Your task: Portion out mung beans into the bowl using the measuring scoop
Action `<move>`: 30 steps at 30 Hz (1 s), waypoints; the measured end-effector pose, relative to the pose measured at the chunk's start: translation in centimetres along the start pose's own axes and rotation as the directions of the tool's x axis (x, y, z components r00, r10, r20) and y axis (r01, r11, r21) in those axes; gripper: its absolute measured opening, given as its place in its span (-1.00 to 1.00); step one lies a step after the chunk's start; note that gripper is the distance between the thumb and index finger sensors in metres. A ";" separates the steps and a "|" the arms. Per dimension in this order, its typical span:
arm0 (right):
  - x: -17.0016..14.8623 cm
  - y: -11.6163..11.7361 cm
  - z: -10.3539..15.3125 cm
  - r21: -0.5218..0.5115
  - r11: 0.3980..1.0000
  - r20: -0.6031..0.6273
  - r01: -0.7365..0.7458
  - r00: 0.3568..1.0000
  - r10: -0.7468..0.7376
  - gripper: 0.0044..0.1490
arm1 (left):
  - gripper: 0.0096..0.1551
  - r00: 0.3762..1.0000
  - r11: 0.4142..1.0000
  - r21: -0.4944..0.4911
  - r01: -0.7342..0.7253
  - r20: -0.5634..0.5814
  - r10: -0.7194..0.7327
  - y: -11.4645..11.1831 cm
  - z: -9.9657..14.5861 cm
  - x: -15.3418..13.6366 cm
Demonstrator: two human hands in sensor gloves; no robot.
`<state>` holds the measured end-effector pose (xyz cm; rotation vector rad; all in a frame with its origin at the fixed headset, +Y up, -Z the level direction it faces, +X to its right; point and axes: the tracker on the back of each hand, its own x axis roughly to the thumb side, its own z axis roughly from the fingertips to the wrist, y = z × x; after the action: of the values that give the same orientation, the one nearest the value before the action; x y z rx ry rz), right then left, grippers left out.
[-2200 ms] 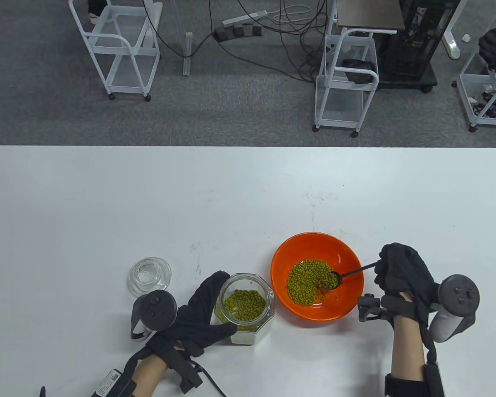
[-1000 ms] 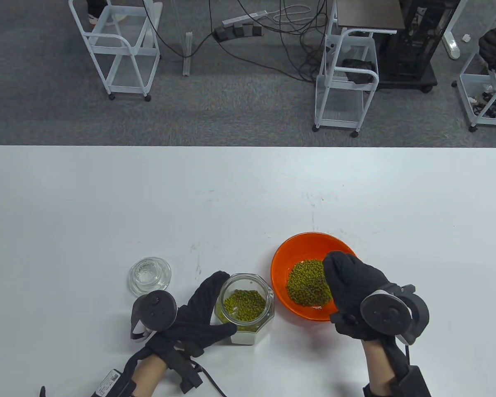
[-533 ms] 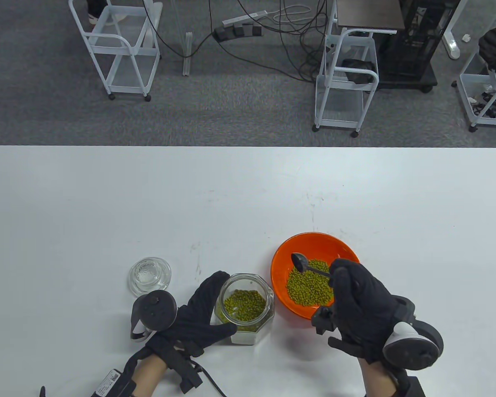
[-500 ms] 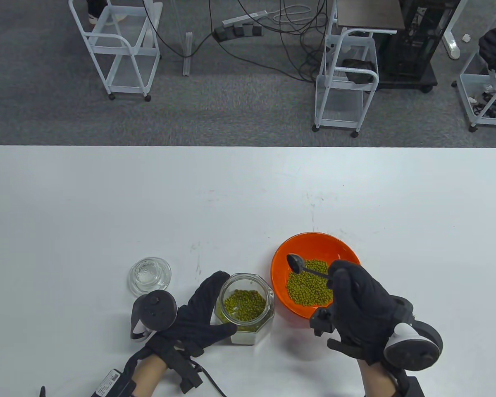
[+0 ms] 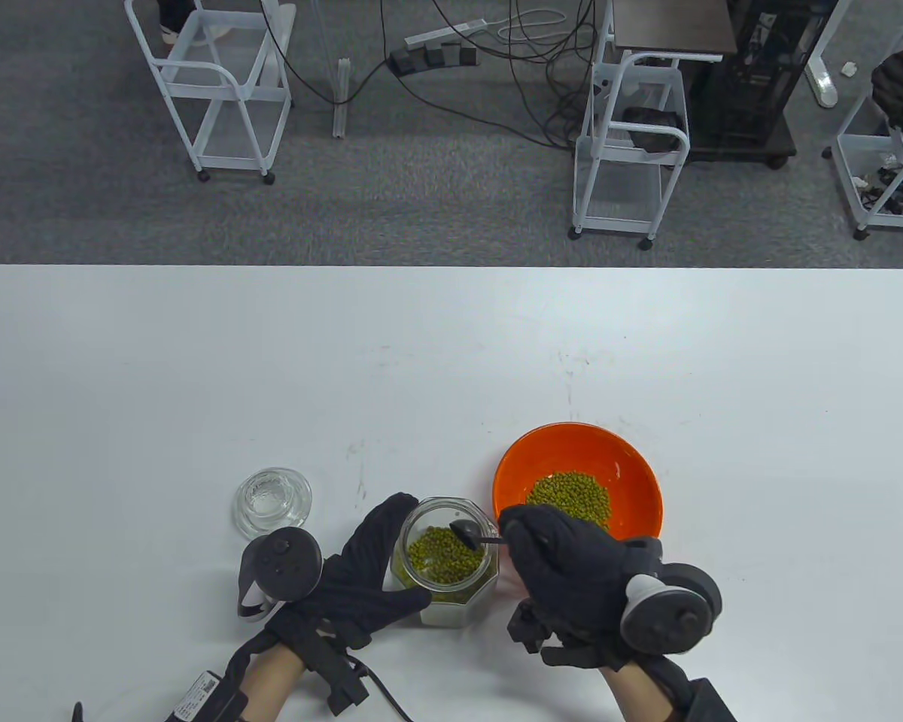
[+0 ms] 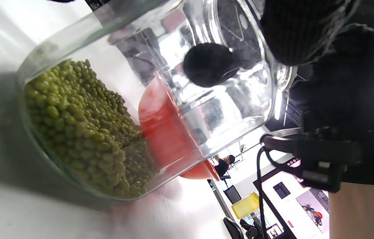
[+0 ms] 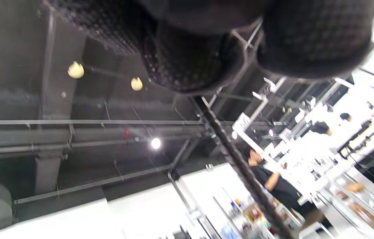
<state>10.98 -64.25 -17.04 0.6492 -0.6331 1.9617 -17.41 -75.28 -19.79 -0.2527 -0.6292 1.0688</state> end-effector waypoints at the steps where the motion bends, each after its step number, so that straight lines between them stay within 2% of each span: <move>1: -0.2 0.5 0.0 0.017 1.000 -0.016 -0.004 1.000 0.004 -0.49 | 0.34 1.000 1.000 0.000 0.000 0.000 0.000 0.0 0.0 0.0; 4: -0.8 1.8 0.1 0.102 0.994 -0.067 -0.039 0.997 0.045 -0.49 | 0.34 1.000 1.000 0.000 0.000 0.000 0.000 0.0 0.0 0.0; 13: -1.8 3.6 0.1 0.219 0.974 -0.156 -0.054 0.984 0.089 -0.49 | 0.34 1.000 1.000 0.000 0.000 0.000 0.000 0.0 0.0 0.0; 20: -2.0 4.4 -0.3 0.307 0.947 -0.260 0.089 0.966 -0.006 -0.50 | 0.34 1.000 1.000 0.000 0.000 0.000 0.000 0.0 0.0 0.0; 30: -2.5 4.7 -0.2 0.306 0.938 -0.405 0.163 0.914 -0.027 -0.49 | 0.34 1.000 1.000 -0.003 0.000 -0.001 0.000 0.0 0.0 0.0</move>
<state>7.83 -67.64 -19.59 0.4510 -0.0140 2.0441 -17.41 -75.28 -19.79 -0.2558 -0.6300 1.0674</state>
